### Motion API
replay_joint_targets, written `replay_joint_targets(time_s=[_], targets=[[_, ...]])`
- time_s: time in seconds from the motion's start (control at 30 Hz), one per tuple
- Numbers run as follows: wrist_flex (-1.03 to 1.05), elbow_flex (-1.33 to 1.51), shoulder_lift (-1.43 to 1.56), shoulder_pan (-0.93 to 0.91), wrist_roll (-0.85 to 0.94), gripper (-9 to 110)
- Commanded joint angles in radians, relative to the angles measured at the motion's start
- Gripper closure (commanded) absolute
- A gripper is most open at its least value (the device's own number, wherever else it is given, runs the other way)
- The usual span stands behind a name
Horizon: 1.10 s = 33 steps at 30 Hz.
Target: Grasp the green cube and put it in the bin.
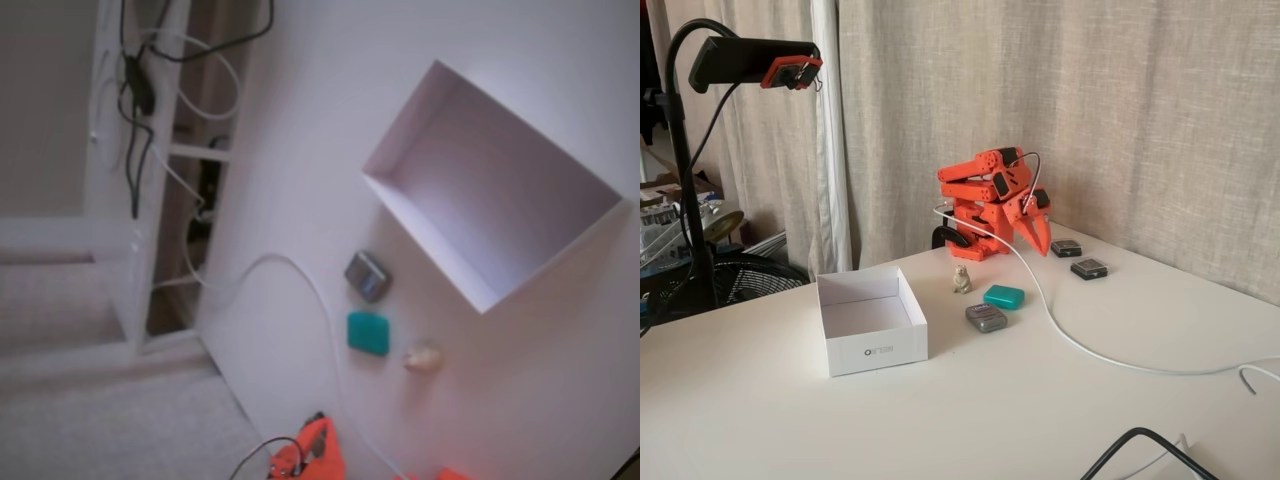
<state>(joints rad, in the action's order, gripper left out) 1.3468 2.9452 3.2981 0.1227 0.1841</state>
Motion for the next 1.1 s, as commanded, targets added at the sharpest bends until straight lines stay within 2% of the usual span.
replay_joint_targets(time_s=[0.0, 0.97, 1.07], targets=[[-0.014, -0.003, 0.011, 0.002, 0.008, 110], [-0.014, -0.003, 0.011, 0.002, 0.009, 110], [-0.015, -0.003, 0.011, 0.043, 0.025, 110]])
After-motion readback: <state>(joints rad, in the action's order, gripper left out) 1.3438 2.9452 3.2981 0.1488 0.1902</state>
